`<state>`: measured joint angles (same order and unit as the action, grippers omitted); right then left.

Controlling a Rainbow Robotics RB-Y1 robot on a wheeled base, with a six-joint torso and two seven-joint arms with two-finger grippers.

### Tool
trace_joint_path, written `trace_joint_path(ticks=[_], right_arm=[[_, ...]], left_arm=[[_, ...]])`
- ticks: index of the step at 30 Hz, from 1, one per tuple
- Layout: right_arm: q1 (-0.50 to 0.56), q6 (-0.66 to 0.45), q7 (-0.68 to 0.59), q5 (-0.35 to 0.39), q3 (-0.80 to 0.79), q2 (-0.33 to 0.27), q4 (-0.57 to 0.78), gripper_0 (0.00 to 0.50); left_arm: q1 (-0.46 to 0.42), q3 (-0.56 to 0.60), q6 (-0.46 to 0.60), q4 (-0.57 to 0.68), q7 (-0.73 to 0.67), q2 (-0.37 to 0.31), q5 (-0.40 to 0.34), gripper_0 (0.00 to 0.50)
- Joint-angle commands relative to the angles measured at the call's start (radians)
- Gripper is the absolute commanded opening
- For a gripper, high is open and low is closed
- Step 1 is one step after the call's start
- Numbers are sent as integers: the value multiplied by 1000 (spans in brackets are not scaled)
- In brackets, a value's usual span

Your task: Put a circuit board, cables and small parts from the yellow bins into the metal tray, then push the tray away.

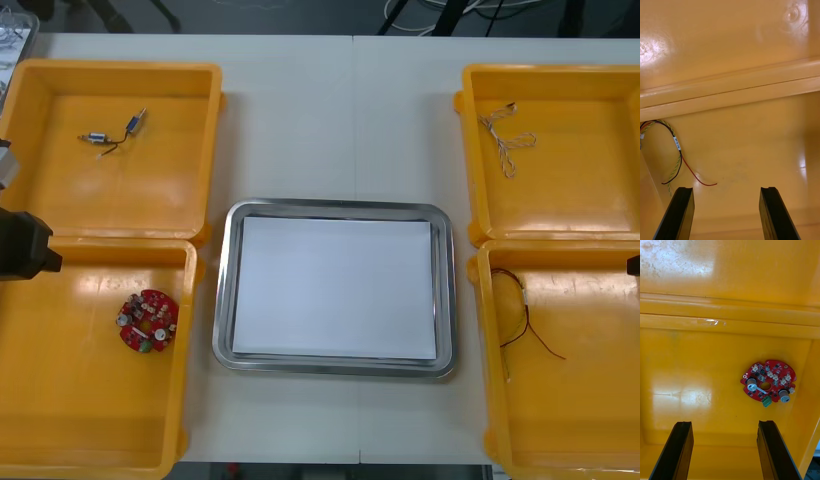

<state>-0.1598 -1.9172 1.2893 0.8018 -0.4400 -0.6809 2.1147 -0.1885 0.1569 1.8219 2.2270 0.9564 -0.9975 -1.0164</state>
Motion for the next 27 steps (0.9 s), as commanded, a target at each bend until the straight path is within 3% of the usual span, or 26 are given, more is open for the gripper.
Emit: trace_joint_path(ticks=[1,27], right_arm=[[-18,-3,-27,2,12,-11,4,500],[-18,-3,-27,2,12,-11,4,500]], left_arm=[[15,30,4,26,71,-46,9,500],[15,30,4,26,71,-46,9,500]])
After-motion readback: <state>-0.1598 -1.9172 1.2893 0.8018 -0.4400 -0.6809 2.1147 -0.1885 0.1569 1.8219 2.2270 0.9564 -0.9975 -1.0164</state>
